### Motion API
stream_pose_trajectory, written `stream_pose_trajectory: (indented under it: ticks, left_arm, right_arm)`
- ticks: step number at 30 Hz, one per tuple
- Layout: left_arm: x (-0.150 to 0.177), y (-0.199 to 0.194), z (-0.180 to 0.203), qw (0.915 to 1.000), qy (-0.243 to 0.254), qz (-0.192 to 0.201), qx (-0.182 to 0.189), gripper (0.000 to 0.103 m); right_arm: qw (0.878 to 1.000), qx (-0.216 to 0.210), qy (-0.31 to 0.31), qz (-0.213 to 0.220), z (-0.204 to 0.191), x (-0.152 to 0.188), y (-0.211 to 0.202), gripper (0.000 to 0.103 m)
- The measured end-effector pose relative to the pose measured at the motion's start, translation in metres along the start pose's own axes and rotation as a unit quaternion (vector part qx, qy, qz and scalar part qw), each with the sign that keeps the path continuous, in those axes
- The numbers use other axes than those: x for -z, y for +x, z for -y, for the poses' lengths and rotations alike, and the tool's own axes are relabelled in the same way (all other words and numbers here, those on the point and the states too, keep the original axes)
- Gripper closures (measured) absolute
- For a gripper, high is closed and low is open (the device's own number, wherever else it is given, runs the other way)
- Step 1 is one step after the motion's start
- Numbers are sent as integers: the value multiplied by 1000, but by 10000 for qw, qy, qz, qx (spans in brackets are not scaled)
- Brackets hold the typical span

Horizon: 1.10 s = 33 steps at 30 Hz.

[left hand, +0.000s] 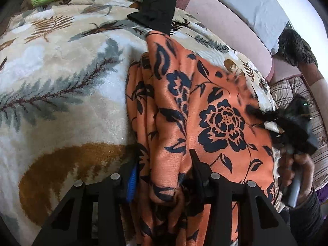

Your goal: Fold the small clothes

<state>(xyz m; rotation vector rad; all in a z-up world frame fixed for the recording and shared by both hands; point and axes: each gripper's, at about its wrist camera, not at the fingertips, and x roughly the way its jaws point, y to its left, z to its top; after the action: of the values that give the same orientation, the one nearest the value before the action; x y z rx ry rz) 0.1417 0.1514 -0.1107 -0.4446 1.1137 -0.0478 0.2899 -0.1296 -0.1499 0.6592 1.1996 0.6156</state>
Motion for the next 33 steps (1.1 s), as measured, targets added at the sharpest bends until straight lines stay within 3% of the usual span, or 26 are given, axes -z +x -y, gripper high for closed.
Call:
stream_pose_trajectory:
  ticks: [1,3,5,8,10,13,15,17,19,21,24,25,26,27,28,30,33]
  left_arm:
    - [0,-1,1,10000,23,9,-25,56]
    - [0,-2,-2,10000,-21,20,18,56]
    - [0,-2,-3,10000,-52,19,35,56]
    - [1,-1,-1,10000,-13,71,-3,56]
    - [1,-1,-1,10000,-15,84,11,56]
    - [4,-4,-4,9999,-9,101,59,55]
    - [4,-4,-6,9999,-22,100,79,55]
    - [5,-5,-5,9999,8,116,59,55]
    - [6,-6,-3,9999,52,135,36,55]
    - [7,-7,-5,9999,42,149,64,55]
    - [8,-7,-5,9999,13,156,54,55]
    - [9,-8,-4,9999,16,169,27,54]
    - [10,-8,-3,9998,33,181,7,54]
    - [10,-9,-3,9998,23,203,22,54]
    - [10,-10,-4,9998,-18,200,65,54]
    - [8,-16,-6,9997,-172,144,98,52]
    - [3,-39,-6,9986,-207,475,90,39]
  right_arm:
    - [9998,171,92,-106,10,3,6,51]
    - [9983,-131,545,-156,21,8,0,43]
    - [9986,-111,479,-190,13,17,-13,34]
    - [9983,-274,335,-385,3,44,-28,34]
    - [9983,19,145,-560,0,59,-20,35]
    - [9978,120,146,-628,-1,67,-16,58]
    - [9981,359,-120,-494,-20,68,-26,59]
    - [9966,596,-336,-464,-31,72,-29,55]
    - [9952,712,-191,-646,-20,74,-27,31]
    - [9968,414,270,-623,-12,83,-32,31]
    - [9987,232,308,-323,-13,107,-55,31]
    - [9985,359,156,-393,-14,114,-52,37]
    - [9960,510,-137,-717,-16,120,-39,51]
    - [9956,577,-187,-709,-17,122,-37,59]
    - [9963,523,-127,-672,-18,120,-40,61]
    - [9957,590,-334,-633,-27,118,-45,60]
    - [9945,616,-511,-670,-34,111,-52,39]
